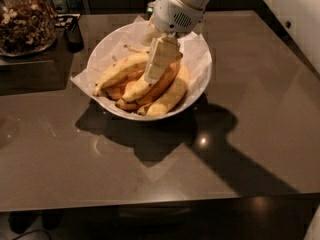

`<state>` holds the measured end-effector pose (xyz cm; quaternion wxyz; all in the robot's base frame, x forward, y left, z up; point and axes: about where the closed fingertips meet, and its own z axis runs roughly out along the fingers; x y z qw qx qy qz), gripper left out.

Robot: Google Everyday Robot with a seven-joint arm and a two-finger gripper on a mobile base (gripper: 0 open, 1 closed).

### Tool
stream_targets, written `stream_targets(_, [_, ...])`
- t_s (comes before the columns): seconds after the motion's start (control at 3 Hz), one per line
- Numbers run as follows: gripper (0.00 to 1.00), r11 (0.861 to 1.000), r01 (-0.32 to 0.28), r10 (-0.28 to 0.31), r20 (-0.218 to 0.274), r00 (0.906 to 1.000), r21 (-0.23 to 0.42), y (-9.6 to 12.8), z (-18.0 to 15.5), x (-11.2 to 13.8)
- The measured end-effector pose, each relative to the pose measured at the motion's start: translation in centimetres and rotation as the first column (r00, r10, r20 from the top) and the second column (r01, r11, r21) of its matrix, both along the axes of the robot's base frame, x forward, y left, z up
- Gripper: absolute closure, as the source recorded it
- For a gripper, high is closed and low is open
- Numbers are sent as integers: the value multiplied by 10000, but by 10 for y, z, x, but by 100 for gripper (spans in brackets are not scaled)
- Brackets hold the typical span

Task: Pick banana from white bowl

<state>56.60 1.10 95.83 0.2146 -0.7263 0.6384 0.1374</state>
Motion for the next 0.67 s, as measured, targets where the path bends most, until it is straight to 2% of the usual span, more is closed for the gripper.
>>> stream_targets(0.33, [13,9995,261,-261,20,9997,-149,-9,-9,1])
stream_targets(0.67, [19,9985,511,-510,73,9987,-185,-17,-16,3])
